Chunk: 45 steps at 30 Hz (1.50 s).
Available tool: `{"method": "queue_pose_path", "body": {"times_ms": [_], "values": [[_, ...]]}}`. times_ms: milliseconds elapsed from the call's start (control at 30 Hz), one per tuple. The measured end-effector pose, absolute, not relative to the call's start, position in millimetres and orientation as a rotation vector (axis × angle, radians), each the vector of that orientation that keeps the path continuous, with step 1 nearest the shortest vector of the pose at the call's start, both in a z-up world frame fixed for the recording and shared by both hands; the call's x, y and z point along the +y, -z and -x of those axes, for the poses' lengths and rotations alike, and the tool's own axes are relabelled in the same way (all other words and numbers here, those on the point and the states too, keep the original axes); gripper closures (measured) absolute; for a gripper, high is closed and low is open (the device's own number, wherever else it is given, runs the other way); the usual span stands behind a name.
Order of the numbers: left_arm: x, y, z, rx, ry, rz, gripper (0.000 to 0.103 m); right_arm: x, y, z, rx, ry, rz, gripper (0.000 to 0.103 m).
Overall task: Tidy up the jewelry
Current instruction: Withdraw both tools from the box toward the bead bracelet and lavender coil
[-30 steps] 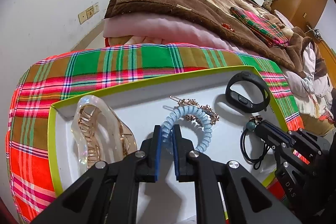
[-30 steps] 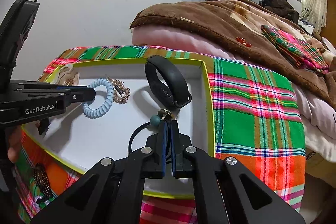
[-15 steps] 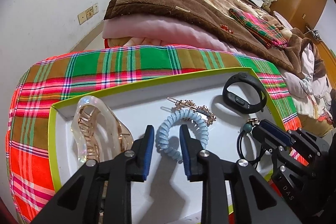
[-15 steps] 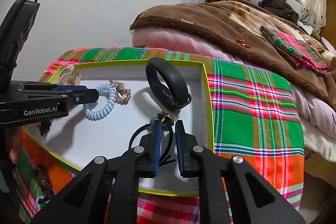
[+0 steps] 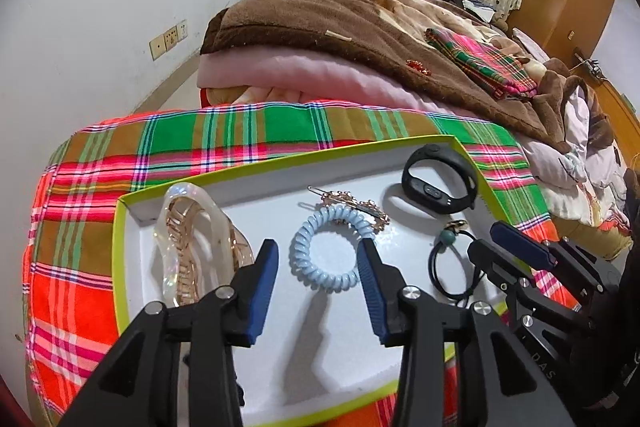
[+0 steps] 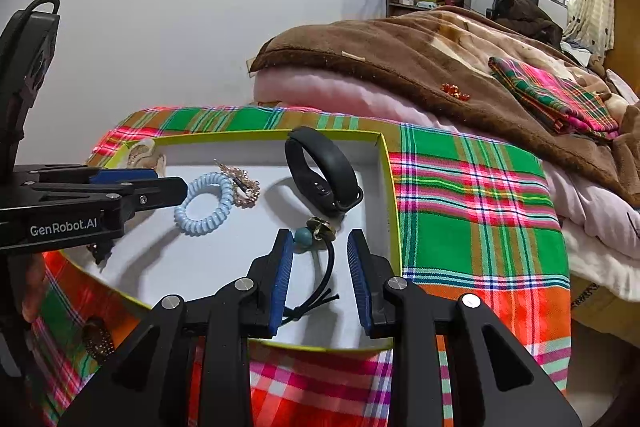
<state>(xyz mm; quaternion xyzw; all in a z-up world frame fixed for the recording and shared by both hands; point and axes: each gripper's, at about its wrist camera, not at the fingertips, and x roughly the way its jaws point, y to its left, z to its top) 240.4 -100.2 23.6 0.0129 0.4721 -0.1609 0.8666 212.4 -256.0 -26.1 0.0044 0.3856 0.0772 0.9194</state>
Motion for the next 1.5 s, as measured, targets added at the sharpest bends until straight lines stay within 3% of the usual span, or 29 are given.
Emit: {"method": "queue_pose_path", "body": {"times_ms": [767, 933, 1500], "values": [[-54, -67, -152, 0.835, 0.349, 0.044, 0.053, -243, 0, -135, 0.714, -0.245, -0.052, 0.073], [-35, -60, -131, 0.837, 0.350, 0.074, 0.051, -235, 8, -117, 0.736, -0.294, -0.078, 0.063], [12, -38, -91, 0.855, 0.321, 0.134, 0.049, -190, 32, -89, 0.819, -0.405, -0.008, 0.063]]}}
